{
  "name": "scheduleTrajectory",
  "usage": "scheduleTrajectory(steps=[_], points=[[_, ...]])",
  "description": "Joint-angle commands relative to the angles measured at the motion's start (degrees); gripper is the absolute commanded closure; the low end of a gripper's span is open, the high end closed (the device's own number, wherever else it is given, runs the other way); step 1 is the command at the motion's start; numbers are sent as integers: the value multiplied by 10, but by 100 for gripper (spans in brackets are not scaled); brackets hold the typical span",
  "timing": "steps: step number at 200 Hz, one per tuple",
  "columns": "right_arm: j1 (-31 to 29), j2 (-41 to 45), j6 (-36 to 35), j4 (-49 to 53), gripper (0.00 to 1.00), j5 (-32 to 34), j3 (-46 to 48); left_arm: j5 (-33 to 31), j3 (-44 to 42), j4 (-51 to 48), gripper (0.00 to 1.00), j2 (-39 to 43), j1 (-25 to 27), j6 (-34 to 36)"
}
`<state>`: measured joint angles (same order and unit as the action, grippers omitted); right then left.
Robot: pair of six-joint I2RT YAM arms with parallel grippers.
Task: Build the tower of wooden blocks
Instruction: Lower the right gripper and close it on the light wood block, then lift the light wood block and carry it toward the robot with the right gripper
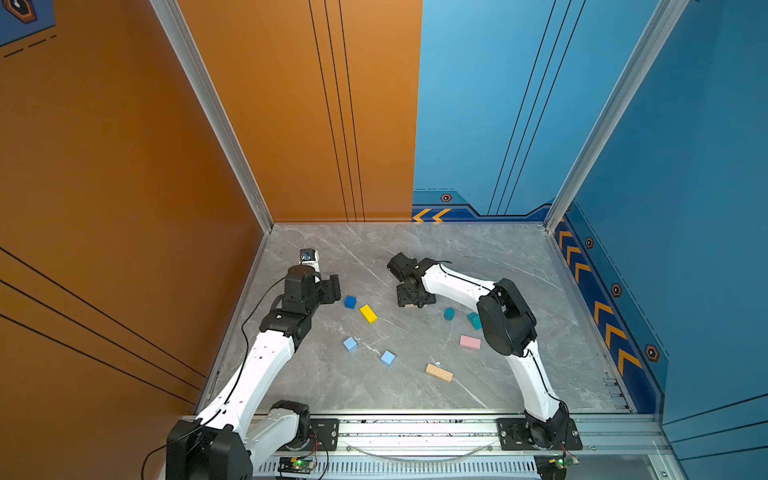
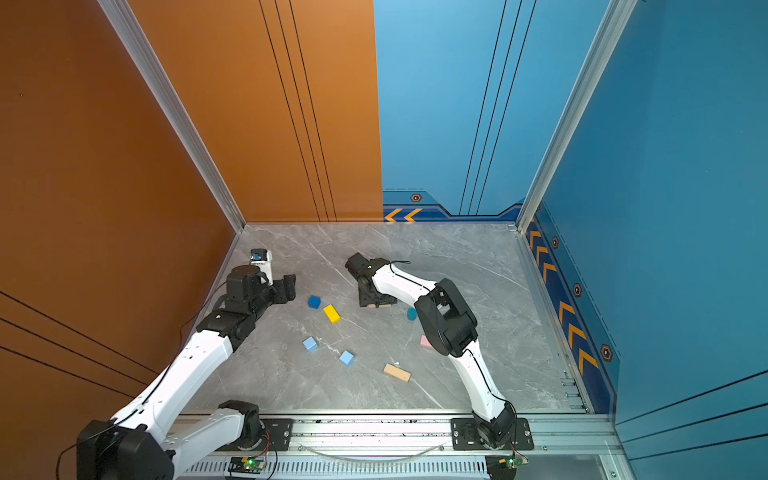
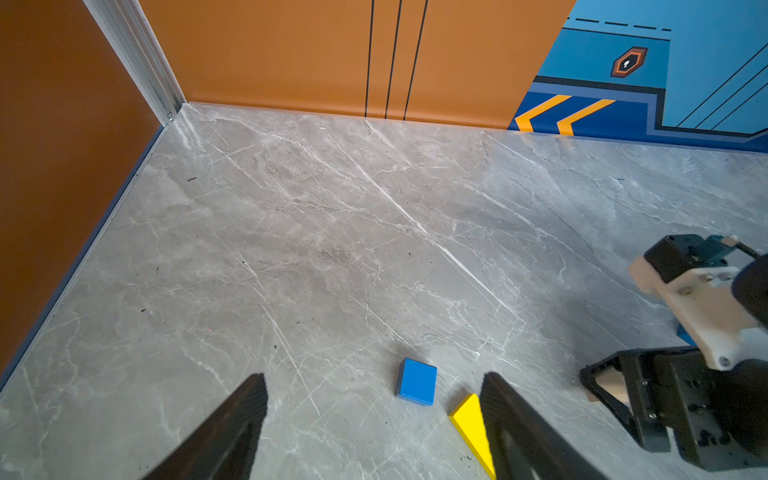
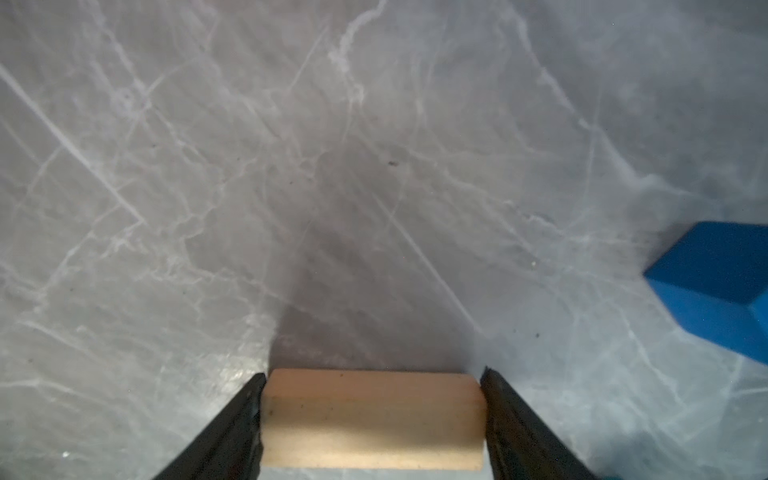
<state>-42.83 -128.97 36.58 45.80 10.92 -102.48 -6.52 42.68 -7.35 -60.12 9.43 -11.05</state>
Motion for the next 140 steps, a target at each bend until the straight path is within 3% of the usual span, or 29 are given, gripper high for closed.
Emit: scheduleTrajectory(steps=[1,91,140], points=[[-11,-4,29,24,41,14,26,15,-11,-9,18,16,-7,-7],[-21,24,62,4,37,17,72,21,-17,-17,18,38,-15,-8],[-21,29,51,4,20,22,71,21,-18,-17,17,39,-17,-8]])
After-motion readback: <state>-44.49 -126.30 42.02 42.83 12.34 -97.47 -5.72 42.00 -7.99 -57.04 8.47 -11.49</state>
